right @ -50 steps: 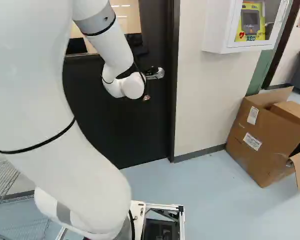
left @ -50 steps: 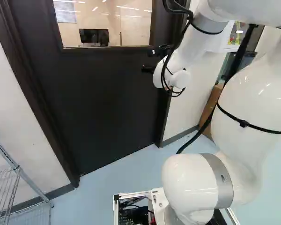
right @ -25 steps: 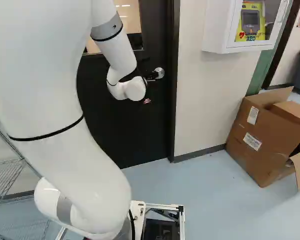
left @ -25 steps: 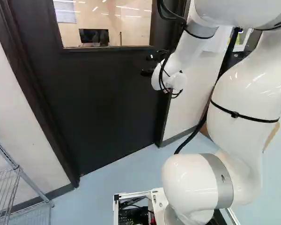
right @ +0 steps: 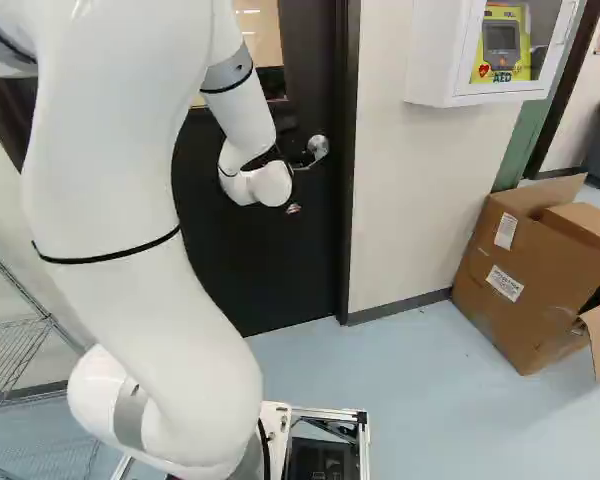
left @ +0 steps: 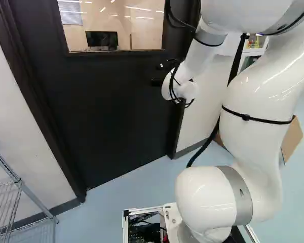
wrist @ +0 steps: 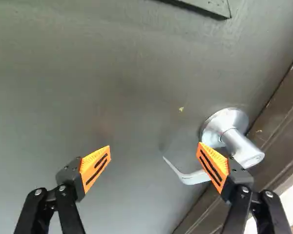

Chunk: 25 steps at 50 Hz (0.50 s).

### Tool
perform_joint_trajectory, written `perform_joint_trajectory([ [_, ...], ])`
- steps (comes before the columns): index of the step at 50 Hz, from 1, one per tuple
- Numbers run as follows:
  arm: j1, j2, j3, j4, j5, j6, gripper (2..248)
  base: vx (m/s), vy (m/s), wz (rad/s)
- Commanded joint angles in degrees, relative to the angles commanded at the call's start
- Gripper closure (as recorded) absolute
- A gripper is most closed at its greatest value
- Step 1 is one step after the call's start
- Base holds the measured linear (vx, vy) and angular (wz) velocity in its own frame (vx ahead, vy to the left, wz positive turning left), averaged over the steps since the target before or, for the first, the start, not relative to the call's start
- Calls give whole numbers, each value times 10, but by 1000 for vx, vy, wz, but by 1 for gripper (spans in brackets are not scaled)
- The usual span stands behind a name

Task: Open the door and move inside

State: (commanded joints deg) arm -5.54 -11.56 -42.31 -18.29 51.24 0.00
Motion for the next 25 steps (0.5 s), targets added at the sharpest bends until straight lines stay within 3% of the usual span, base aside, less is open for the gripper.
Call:
perform_joint_trajectory([
  [25,0,-29,2,0,0,0,3,0,0,0],
])
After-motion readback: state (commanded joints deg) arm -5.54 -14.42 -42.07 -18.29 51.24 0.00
